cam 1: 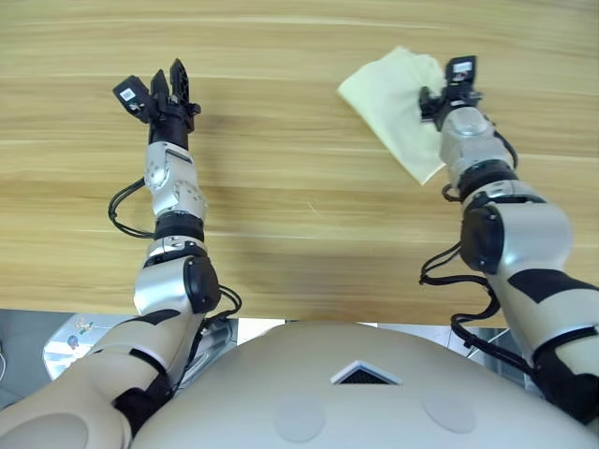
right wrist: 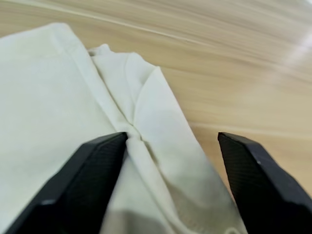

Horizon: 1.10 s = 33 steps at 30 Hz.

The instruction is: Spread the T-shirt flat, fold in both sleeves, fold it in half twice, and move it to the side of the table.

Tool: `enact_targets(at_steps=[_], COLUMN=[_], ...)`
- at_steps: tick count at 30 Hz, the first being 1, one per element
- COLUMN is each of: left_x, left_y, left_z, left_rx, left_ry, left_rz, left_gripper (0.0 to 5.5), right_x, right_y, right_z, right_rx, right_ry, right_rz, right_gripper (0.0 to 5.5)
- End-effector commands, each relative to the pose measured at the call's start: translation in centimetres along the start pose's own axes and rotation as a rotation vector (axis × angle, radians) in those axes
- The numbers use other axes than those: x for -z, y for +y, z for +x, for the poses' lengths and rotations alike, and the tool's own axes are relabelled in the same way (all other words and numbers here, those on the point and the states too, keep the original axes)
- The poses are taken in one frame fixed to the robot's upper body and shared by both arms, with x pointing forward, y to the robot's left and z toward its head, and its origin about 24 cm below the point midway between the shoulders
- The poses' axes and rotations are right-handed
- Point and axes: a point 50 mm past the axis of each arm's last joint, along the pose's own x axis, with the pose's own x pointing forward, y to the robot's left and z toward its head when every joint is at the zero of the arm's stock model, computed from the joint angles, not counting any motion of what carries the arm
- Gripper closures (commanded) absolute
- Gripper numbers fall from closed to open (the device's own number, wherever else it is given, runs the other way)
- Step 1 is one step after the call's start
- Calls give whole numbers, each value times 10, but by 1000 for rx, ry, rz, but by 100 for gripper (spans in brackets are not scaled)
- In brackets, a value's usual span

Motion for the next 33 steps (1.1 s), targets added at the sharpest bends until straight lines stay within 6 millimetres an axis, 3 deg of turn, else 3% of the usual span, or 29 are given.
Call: enact_targets(at_steps=[1,3,5,9,13,16,19,21,22,23,25,26,27,29,31,33], left_x=[-4,-5,-6,-10,-15,-17,-18,-17,-13,-8,12,20,26,27,41,50], left_y=[12,16,20,31,40,43,38,27,15,3,-33,-49,-64,-79,-74,-74], left_z=[-8,-12,-17,-28,-37,-41,-35,-22,-13,-3,17,23,27,26,14,4], left_rx=[-48,-63,-77,-118,-147,-153,-140,-123,-103,-78,-18,11,29,55,70,97], left_ry=[-28,-37,-44,-66,-81,-89,-95,-90,-77,-51,78,131,153,71,79,65], left_rz=[4,5,9,16,23,40,104,158,203,223,276,296,357,556,709,746], left_gripper=[327,327,327,327,327,327,327,327,327,327,327,327,327,327,327,327], right_x=[30,39,48,61,60,39,-9,-55,-72,-79,-72,-64,-51,-18,15,29], right_y=[-81,-117,-140,-166,-167,-165,-161,-125,-88,-55,26,49,64,74,73,71], right_z=[-8,-16,-25,-38,-38,-32,-27,-21,-18,-17,-18,-20,-22,-24,-26,-31], right_rx=[319,456,556,710,706,653,601,459,338,234,17,-36,-67,-90,-115,-123], right_ry=[132,152,174,212,199,90,-170,-424,-525,-580,-582,-561,-521,-439,-361,-374], right_rz=[165,238,283,395,407,382,320,242,181,135,41,13,16,-38,-97,-139], right_gripper=[203,203,203,203,203,203,203,203,203,203,203,203,203,203,203,203])
